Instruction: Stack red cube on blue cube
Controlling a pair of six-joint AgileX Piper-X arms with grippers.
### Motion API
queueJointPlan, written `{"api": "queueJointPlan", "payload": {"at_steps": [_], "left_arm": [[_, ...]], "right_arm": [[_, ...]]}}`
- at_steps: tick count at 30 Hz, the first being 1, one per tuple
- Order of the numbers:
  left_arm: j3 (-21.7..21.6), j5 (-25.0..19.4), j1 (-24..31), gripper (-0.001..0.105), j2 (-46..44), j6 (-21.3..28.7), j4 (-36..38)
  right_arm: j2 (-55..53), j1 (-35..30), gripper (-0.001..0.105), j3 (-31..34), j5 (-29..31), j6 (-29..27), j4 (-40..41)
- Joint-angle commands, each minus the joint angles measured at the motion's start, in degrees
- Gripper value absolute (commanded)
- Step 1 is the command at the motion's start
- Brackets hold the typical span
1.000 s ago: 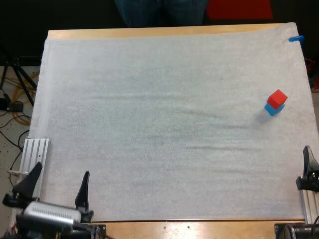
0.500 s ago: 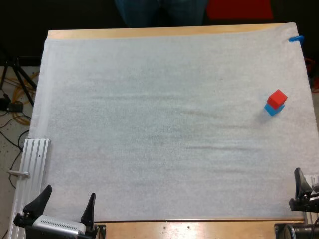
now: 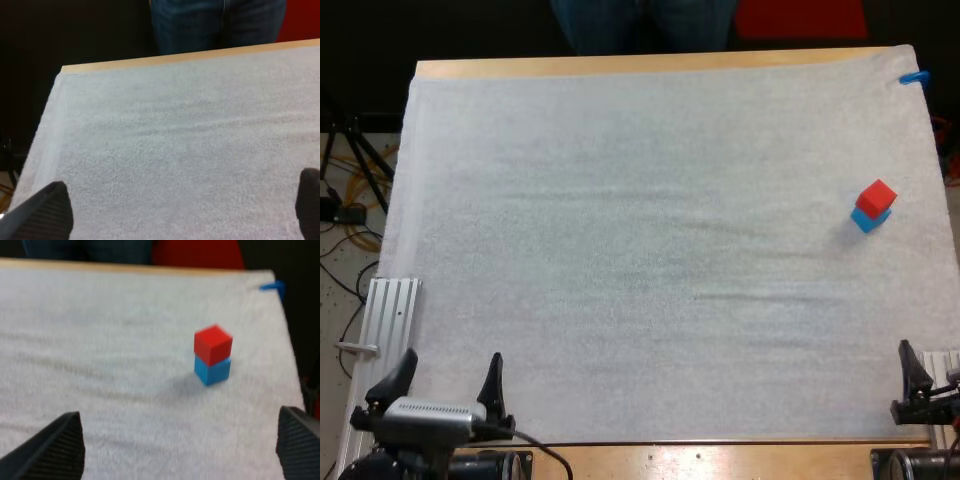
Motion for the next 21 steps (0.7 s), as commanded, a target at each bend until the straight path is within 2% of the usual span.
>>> {"api": "queueJointPlan", "payload": {"at_steps": [1,9,15,21], "left_arm": [[0.9,-1.0,0.1,0.087,-7.9,-0.6,-2.0],[8.0,-1.0,0.1,0.087,-7.9,-0.2,-6.8],[12.4,-1.0,0.1,0.087,-7.8,-0.2,-7.6],[14.6,-1.0,0.1,0.087,-7.8,-0.2,-11.0]], "right_arm": [[-2.5,-0.2,0.077,0.9,-0.4,-0.2,-0.6],[-2.5,-0.2,0.077,4.4,-0.4,-0.2,-2.0],[-2.5,-0.2,0.077,5.3,-0.4,-0.2,-2.9],[-2.5,-0.2,0.077,5.3,-0.4,0.3,-2.9]]}}
